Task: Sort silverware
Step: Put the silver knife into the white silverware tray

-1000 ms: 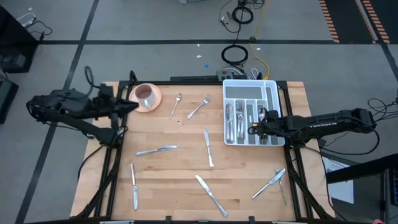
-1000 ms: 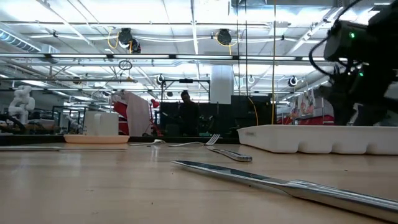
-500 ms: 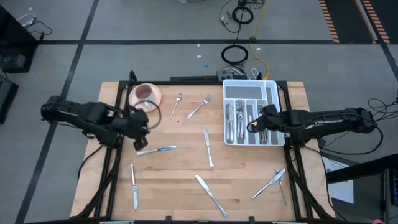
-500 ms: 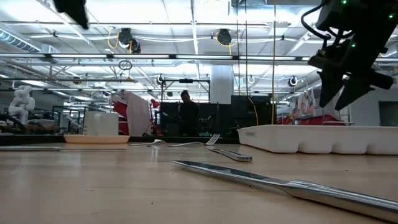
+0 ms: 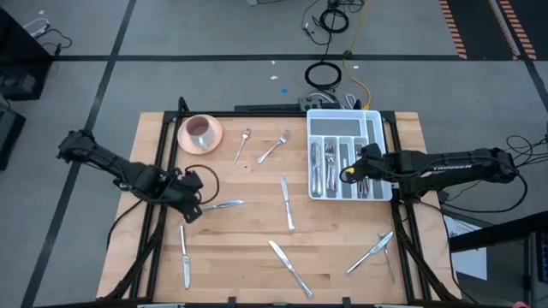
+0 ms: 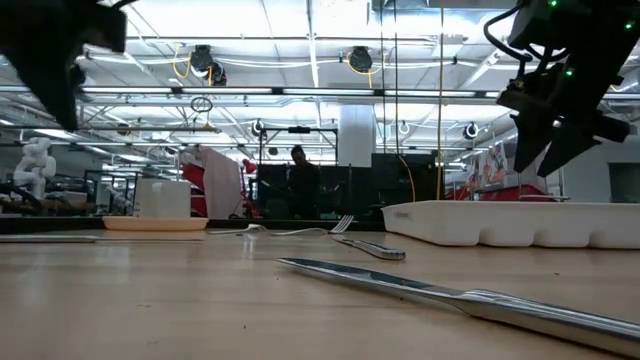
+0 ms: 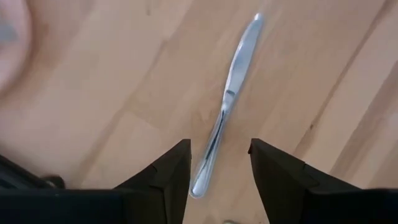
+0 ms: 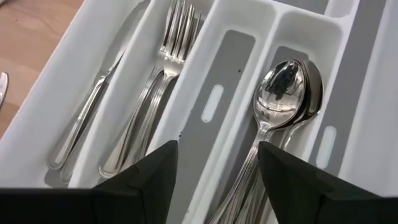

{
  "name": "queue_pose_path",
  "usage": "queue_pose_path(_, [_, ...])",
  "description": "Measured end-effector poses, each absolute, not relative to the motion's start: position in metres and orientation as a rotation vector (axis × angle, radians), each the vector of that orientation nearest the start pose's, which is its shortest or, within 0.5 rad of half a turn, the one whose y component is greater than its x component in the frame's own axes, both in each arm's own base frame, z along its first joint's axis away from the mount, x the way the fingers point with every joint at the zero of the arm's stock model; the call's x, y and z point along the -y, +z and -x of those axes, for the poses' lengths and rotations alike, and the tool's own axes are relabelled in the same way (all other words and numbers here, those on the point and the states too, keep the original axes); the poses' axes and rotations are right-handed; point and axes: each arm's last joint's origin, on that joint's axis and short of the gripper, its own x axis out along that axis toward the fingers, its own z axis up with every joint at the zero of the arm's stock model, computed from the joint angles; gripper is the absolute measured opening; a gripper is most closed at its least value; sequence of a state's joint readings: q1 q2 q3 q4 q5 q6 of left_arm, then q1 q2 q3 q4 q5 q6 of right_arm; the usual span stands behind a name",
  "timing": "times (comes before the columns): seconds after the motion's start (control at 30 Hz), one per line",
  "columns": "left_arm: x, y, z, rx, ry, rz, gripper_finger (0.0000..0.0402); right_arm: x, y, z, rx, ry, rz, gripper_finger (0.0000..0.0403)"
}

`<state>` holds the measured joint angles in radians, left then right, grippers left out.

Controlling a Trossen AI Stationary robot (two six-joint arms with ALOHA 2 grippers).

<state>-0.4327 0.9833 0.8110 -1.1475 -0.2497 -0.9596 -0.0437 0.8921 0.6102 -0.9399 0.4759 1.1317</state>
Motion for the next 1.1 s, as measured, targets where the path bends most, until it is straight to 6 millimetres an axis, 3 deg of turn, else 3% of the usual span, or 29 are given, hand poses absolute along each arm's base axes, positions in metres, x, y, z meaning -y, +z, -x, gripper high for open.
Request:
queue_pose_path(0.5, [0.066,0.173,-0.126,-1.135,0.364,0.379,0.0171,0.02,0.211,-0.137,-0.791,-1.054,-0.672,0.0215])
queue_pose_path(0.9, [0.067,0.165,-0.127,-1.118,0.314,0.356,0.0171,0.02,0.212,-0.14,-0.764,-1.046,-0.688,0.0215])
queue_pose_path(1.1, [0.065,0.163,-0.129,-1.184,0.379,0.577,0.0171,0.02,0.213,-0.142,-0.745,-1.037,-0.697,0.0215])
